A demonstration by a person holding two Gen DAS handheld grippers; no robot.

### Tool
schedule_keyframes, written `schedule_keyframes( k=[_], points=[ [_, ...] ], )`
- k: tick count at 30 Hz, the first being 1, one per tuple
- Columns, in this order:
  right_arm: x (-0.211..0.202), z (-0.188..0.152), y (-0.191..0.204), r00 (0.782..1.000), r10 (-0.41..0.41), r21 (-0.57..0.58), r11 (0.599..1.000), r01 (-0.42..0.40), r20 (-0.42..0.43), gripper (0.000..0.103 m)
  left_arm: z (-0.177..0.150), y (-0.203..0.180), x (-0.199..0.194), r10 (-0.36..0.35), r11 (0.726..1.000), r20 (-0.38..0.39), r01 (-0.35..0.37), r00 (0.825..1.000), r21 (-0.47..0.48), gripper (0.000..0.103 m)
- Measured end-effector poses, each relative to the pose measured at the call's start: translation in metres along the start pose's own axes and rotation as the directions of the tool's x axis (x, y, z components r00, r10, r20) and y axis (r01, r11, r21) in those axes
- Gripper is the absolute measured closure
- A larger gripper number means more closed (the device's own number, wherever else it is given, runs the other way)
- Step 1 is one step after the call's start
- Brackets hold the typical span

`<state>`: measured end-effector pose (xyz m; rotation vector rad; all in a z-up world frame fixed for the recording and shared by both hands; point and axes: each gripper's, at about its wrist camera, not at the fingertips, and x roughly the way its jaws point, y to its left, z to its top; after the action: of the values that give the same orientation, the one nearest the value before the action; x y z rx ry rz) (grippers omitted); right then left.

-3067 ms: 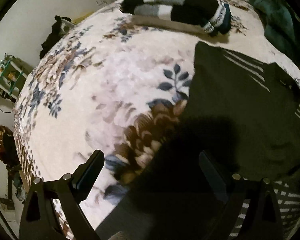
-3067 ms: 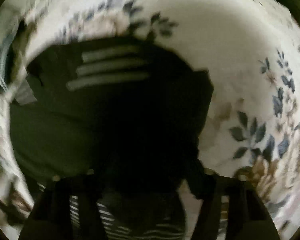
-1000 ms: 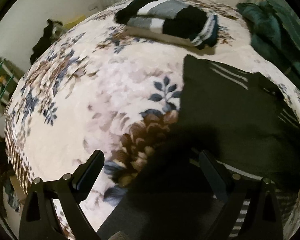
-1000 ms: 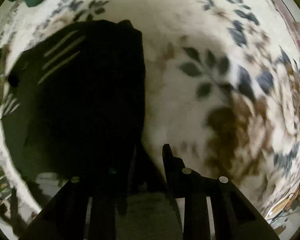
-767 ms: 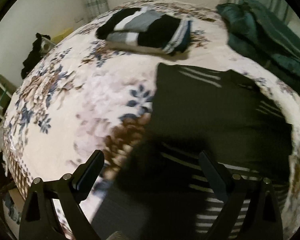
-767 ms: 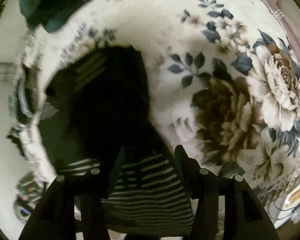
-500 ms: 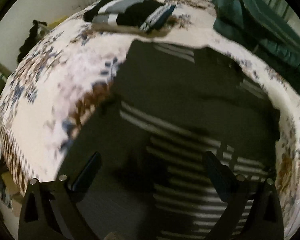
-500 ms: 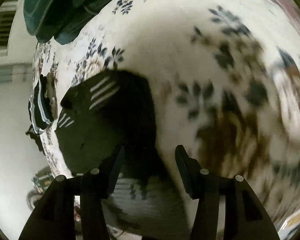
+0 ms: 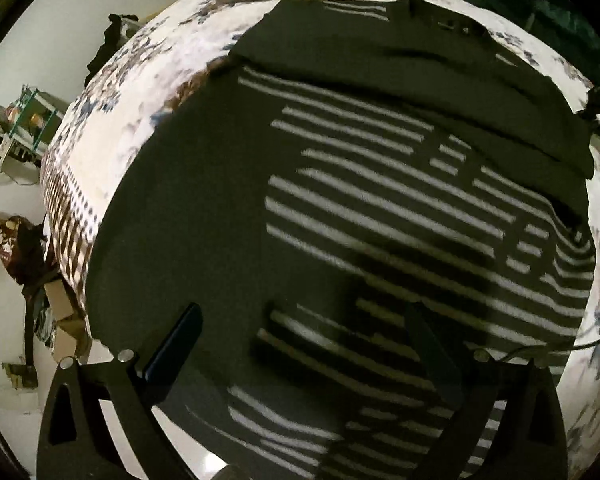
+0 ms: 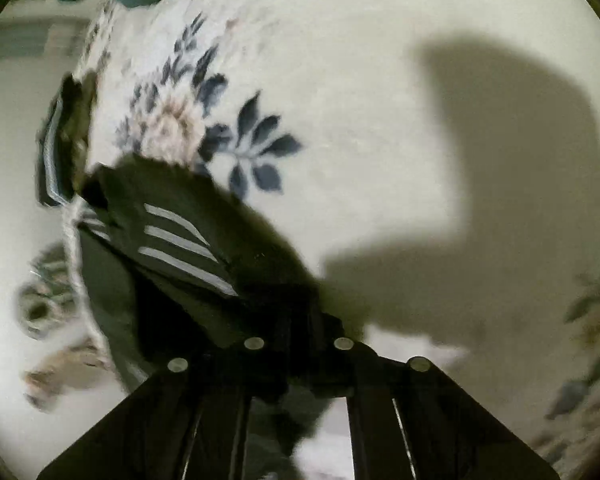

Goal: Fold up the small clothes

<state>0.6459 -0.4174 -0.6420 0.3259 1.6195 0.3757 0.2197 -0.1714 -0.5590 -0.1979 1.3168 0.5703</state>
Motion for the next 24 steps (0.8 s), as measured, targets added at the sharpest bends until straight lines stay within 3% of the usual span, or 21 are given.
schedule_keyframes(
  k=[3, 4, 5, 7, 10, 11, 12, 13, 14, 15, 17, 20, 21, 22, 23, 24],
  points=[
    [-0.029, 0.014, -0.019, 0.994, -0.054, 0.037, 0.998, 0.051, 0.091, 0.103, -0.005, 0.000, -0.005, -0.020, 0.999, 0.002, 0.020, 1.000, -0.026, 0.000],
    [-0.034, 0.020, -0.024, 0.975, -0.176, 0.044, 0.984, 0.171, 0.135, 0.103, -0.007, -0.001, -0.006, -0.029, 0.999, 0.003, 0.029, 1.000, -0.035, 0.000],
    [-0.036, 0.031, -0.036, 0.970, -0.201, 0.066, 0.979, 0.194, 0.139, 0.103, -0.009, -0.002, -0.006, -0.036, 0.998, 0.002, 0.036, 0.999, -0.045, 0.000],
    [-0.033, 0.043, -0.061, 0.997, -0.049, 0.175, 0.984, 0.038, 0.061, 0.103, -0.011, -0.005, -0.006, -0.047, 0.997, -0.006, 0.046, 0.999, -0.063, 0.000],
    [-0.044, 0.044, -0.058, 0.994, 0.108, 0.137, 0.984, -0.111, 0.032, 0.100, -0.013, -0.010, -0.011, -0.061, 0.995, 0.000, 0.061, 0.998, -0.082, 0.000],
    [-0.045, 0.041, -0.051, 0.992, 0.126, 0.109, 0.986, -0.125, -0.003, 0.087, -0.014, -0.012, -0.014, -0.065, 0.994, 0.002, 0.065, 0.998, -0.086, 0.000],
    [-0.044, 0.036, -0.043, 0.989, 0.145, 0.079, 0.987, -0.141, -0.034, 0.059, -0.015, -0.014, -0.017, -0.067, 0.994, 0.008, 0.067, 0.998, -0.088, 0.000],
    [-0.042, 0.031, -0.034, 0.986, 0.157, 0.048, 0.987, -0.154, -0.052, 0.045, -0.016, -0.016, -0.021, -0.066, 0.994, 0.016, 0.067, 0.998, -0.088, 0.000],
    [-0.037, 0.026, -0.022, 0.983, 0.170, 0.009, 0.985, -0.170, -0.071, 0.033, -0.017, -0.019, -0.023, -0.064, 0.994, 0.020, 0.065, 0.998, -0.086, 0.000],
    [-0.029, 0.023, -0.010, 0.983, 0.154, -0.033, 0.987, -0.158, -0.097, 0.033, -0.017, -0.021, -0.025, -0.058, 0.995, 0.025, 0.060, 0.998, -0.084, 0.000],
    [-0.012, 0.020, 0.005, 0.991, 0.084, -0.090, 0.992, -0.093, -0.105, 0.033, -0.018, -0.029, -0.025, -0.063, 0.995, 0.027, 0.065, 0.998, -0.075, 0.000],
    [0.026, 0.027, 0.011, 0.990, 0.003, -0.042, 0.999, -0.008, -0.139, 0.033, -0.018, -0.039, -0.019, -0.053, 0.996, 0.018, 0.054, 0.998, -0.066, 0.000],
    [0.029, 0.026, 0.017, 0.993, -0.018, -0.053, 0.999, 0.012, -0.120, 0.038, -0.018, -0.042, -0.016, -0.053, 0.996, 0.014, 0.054, 0.999, -0.067, 0.000],
    [0.029, 0.023, 0.027, 0.993, -0.037, -0.102, 0.994, 0.026, -0.110, 0.052, -0.018, -0.045, -0.014, -0.052, 0.996, 0.007, 0.052, 0.999, -0.070, 0.000],
    [0.030, 0.020, 0.038, 0.992, -0.045, -0.167, 0.986, 0.024, -0.121, 0.094, -0.019, -0.047, -0.011, -0.060, 0.995, 0.004, 0.060, 0.998, -0.081, 0.000],
    [0.030, 0.014, 0.050, 0.987, -0.059, -0.233, 0.972, 0.022, -0.151, 0.097, -0.019, -0.048, -0.010, -0.070, 0.994, 0.004, 0.070, 0.998, -0.089, 0.000]
  ],
)
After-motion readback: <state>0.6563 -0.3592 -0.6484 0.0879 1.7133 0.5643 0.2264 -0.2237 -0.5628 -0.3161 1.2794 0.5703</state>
